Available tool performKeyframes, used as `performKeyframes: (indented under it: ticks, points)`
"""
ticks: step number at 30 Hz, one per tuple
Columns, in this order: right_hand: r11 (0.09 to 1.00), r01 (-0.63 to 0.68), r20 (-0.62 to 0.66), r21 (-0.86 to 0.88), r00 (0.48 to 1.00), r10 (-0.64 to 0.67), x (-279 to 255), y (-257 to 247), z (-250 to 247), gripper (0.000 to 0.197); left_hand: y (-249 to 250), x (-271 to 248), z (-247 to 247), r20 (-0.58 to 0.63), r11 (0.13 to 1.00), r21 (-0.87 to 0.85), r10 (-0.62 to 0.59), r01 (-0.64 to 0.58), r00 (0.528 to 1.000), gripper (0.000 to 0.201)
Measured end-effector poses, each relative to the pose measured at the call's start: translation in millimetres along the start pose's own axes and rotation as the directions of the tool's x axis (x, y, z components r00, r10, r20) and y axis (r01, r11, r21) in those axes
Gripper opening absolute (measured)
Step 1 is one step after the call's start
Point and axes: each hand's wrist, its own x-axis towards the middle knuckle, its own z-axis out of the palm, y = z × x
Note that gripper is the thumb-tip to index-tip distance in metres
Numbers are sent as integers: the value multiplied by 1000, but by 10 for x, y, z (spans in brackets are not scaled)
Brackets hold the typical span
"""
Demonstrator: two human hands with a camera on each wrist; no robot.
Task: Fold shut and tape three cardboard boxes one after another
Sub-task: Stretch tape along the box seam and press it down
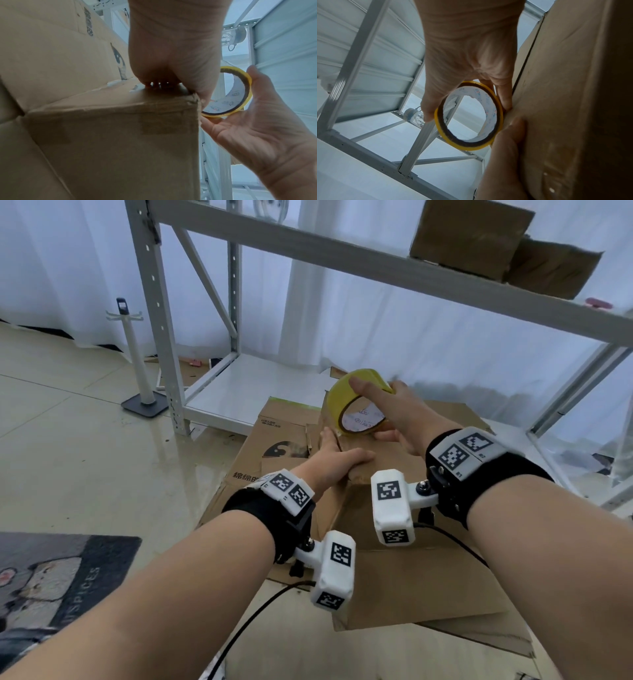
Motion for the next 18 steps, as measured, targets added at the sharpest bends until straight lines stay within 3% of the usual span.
performKeyframes:
  ticks: [6, 10, 12, 15, 18]
  points:
    - [988, 112, 1, -106, 994, -112, 53, 31, -60, 83, -66, 24, 72, 66, 997, -76, -1, 6, 998, 128]
    - [991, 101, 6, -82, 995, -101, 76, 52, -113, 83, -38, 40, 39, 78, 995, 81, -55, 49, 995, 125]
    - [997, 80, 15, -7, 997, -80, 85, 73, -138, 79, -4, 41, -78, 77, 987, 163, -8, -4, 997, 119]
    - [997, 64, 38, 48, 997, -65, 76, 94, -167, 63, 111, 91, -301, 87, 953, 205, 211, -225, 974, 113]
    - [997, 62, 43, 55, 997, -64, 63, 101, -159, 68, 157, 247, -405, 193, 893, 351, 224, -281, 955, 106]
